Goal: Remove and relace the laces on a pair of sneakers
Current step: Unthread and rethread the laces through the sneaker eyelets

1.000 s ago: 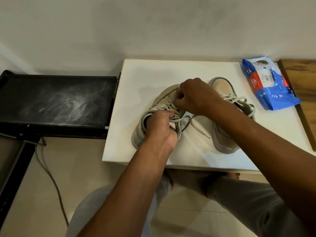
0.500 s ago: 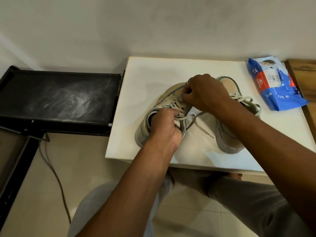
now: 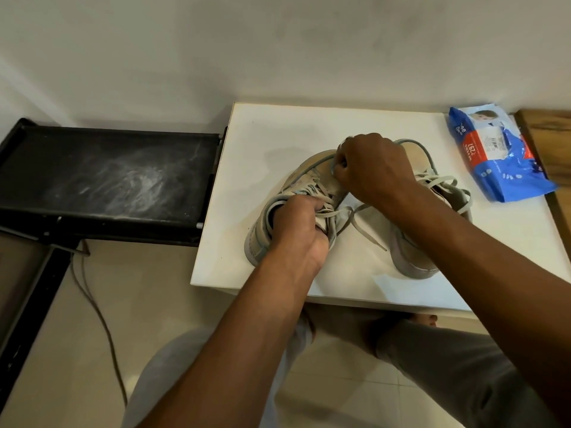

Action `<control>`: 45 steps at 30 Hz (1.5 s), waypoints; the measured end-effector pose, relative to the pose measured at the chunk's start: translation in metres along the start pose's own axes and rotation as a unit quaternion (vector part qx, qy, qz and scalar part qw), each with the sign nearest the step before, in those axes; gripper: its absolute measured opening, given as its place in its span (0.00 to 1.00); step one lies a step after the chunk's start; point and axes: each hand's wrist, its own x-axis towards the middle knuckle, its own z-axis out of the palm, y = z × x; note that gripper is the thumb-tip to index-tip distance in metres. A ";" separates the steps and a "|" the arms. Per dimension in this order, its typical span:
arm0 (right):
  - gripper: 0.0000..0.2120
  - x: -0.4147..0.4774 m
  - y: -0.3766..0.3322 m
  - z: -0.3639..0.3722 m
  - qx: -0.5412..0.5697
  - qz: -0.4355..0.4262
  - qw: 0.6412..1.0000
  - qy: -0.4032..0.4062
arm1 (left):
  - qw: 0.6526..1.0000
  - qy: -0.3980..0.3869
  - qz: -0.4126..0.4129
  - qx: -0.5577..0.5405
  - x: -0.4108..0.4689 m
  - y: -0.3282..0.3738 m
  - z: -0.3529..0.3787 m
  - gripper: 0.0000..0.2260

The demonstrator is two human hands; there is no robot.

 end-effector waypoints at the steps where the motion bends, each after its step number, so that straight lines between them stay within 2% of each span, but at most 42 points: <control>1: 0.07 0.000 -0.002 -0.001 0.029 -0.017 0.999 -0.030 | 1.000 -0.001 -0.001 -0.001 -0.001 0.000 0.000 0.12; 3: 0.06 0.000 -0.002 -0.007 0.086 -0.039 0.990 -0.105 | 1.000 0.001 -0.004 0.001 -0.001 0.000 0.000 0.14; 5: 0.04 0.002 0.004 -0.016 0.132 -0.040 0.979 -0.147 | 1.000 0.014 0.002 0.013 -0.003 -0.003 0.001 0.13; 7: 0.03 0.006 0.017 -0.022 0.164 -0.025 0.980 -0.107 | 0.999 0.021 0.004 0.037 -0.004 -0.007 0.002 0.10; 9: 0.05 0.011 0.029 -0.028 0.173 -0.002 0.985 -0.004 | 0.997 0.025 -0.008 0.072 -0.008 -0.015 0.003 0.08; 11: 0.08 0.015 0.036 -0.029 0.177 0.018 0.983 0.050 | 0.991 0.045 -0.018 0.121 -0.014 -0.027 0.004 0.07; 12: 0.08 0.017 0.038 -0.028 0.167 0.021 0.985 0.049 | 0.987 0.056 -0.015 0.148 -0.017 -0.033 0.004 0.06; 15: 0.09 0.017 0.037 -0.016 0.123 0.001 0.992 0.023 | 0.980 0.078 0.002 0.181 -0.022 -0.047 0.006 0.14; 22: 0.11 0.015 0.033 -0.013 0.143 -0.020 0.989 0.028 | 0.985 0.089 -0.018 0.146 -0.017 -0.045 0.005 0.05; 28: 0.11 0.013 0.027 -0.020 0.154 -0.036 0.987 -0.003 | 0.986 0.098 -0.012 0.138 -0.016 -0.042 0.007 0.09; 32: 0.10 0.013 0.030 -0.015 0.112 -0.020 0.993 0.019 | 0.984 0.078 0.000 0.162 -0.020 -0.040 0.006 0.10; 36: 0.09 0.015 0.039 -0.015 0.127 0.009 0.992 0.015 | 0.985 0.054 -0.006 0.164 -0.021 -0.037 0.005 0.13; 39: 0.11 0.011 0.024 -0.015 0.138 -0.035 0.990 0.016 | 0.986 0.023 -0.013 0.166 -0.023 -0.034 0.006 0.12; 41: 0.13 0.008 0.014 -0.013 0.120 -0.060 0.991 0.011 | 0.986 0.041 -0.015 0.159 -0.023 -0.033 0.006 0.12; 45: 0.14 0.009 0.016 -0.012 0.097 -0.011 0.995 0.036 | 0.986 0.015 -0.009 0.166 -0.022 -0.031 0.005 0.11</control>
